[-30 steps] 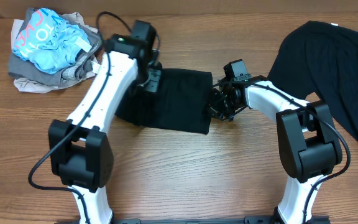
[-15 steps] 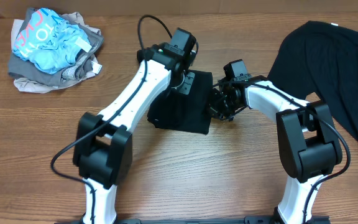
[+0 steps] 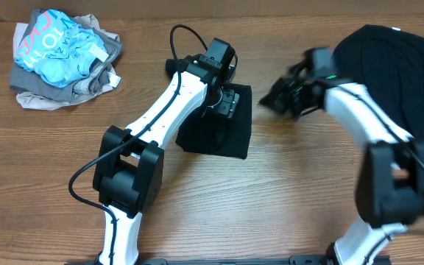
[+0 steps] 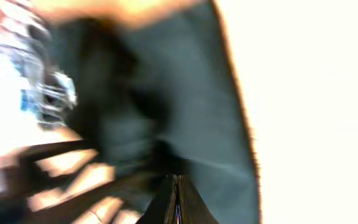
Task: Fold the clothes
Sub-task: 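Release the shirt and lift both grippers away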
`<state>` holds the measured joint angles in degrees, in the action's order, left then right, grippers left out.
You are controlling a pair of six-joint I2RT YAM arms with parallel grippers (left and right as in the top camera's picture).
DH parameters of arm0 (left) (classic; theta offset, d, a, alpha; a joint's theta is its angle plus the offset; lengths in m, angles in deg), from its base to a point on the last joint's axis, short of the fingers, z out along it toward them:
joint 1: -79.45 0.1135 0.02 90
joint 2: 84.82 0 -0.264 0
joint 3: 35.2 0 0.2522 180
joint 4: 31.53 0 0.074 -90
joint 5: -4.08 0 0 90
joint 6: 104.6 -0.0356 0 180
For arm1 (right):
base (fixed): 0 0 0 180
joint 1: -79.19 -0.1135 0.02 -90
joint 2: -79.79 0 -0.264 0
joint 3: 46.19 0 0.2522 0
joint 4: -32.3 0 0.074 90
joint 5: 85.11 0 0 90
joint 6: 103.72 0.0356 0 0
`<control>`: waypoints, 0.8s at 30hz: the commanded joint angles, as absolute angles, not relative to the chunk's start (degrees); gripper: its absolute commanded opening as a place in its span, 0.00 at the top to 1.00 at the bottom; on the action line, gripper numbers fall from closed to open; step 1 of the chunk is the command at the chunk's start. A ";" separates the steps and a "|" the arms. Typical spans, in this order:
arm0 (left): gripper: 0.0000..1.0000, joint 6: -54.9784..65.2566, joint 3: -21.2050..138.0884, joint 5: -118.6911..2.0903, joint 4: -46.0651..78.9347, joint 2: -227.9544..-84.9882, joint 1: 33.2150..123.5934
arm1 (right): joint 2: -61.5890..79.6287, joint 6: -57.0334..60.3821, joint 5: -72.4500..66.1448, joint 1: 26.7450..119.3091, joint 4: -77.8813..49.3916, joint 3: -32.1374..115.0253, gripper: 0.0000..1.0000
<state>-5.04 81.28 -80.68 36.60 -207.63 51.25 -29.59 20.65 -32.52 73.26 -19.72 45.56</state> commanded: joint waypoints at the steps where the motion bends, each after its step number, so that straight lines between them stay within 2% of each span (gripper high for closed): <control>1: 0.18 -5.04 82.94 -72.62 35.94 -207.80 50.70 | -19.93 17.59 -34.20 77.91 -21.80 50.26 0.96; 7: 0.06 -5.39 91.49 -69.80 40.64 -207.45 51.03 | -16.32 13.32 -32.74 84.18 -27.98 50.48 0.96; 11: 0.00 -5.41 101.17 -69.80 45.65 -207.28 52.36 | -16.35 11.31 -28.17 84.36 -31.76 50.46 0.96; 18: 0.00 -5.08 119.16 -69.95 52.79 -206.75 57.30 | -16.39 10.18 -25.59 80.38 -32.83 50.46 0.95; 22: 0.00 -4.71 128.84 -71.09 57.89 -206.73 62.85 | -16.43 10.55 -21.50 73.56 -32.38 50.46 0.82; 24: 0.00 -4.23 131.47 -73.60 59.98 -206.73 65.30 | -16.67 12.21 -18.70 69.08 -31.48 50.46 0.68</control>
